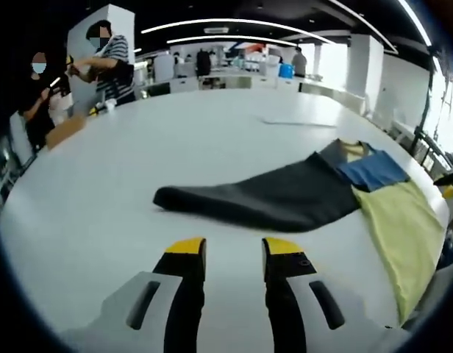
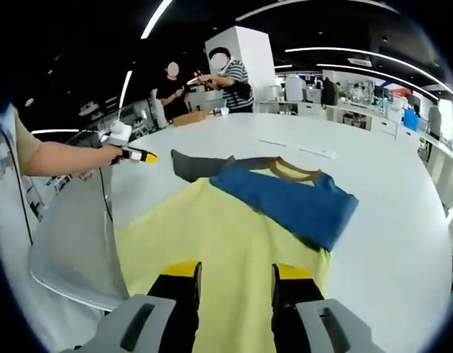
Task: Fold the garment on the visible template until the final outline fits inside the template.
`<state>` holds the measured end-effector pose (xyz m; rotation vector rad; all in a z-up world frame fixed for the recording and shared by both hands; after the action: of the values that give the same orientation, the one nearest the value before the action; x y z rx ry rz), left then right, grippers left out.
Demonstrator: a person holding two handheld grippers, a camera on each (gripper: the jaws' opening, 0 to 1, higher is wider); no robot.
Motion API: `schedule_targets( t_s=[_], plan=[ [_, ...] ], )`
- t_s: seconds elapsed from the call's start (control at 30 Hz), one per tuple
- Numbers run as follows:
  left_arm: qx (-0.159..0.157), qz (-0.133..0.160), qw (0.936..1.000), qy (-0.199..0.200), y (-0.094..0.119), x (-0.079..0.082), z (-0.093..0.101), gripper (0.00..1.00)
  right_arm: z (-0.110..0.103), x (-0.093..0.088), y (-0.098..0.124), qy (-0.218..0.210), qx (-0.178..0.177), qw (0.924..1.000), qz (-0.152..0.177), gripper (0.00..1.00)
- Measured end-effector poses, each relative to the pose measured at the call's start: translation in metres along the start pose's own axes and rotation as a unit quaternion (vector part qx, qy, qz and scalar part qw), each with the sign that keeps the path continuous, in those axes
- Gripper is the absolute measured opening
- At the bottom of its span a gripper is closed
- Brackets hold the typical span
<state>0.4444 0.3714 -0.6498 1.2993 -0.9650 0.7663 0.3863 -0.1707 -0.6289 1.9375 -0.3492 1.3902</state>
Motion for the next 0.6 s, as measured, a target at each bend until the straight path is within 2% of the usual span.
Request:
schedule_targets(
  t_s=[0.37, 0.6],
  plan=[
    [0.015, -0.020, 0.9996, -0.014, -0.016, -0.001, -0.010, 0.25, 0.002, -0.002, 0.003, -0.002, -0.007, 1.0000, -0.005, 0.35],
    [0.025, -0.033, 0.9989, -0.021, -0.027, -0.003, -0.021, 0.20, 0.004, -0.002, 0.004, -0.005, -0.011, 0.9999, -0.007, 0.34]
  ],
)
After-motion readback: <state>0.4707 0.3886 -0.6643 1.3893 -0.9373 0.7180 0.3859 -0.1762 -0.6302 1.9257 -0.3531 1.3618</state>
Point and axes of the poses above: the point that each gripper's makers call its tool centre point, and the gripper's own axes: y roughly backward along the fingers, z roughly to its right, x roughly out of its top, the point moved 9 cm from there along y, roughly backward along the fingers, and after that the axes turned 13 degrees about z, right-handed, at the moved point
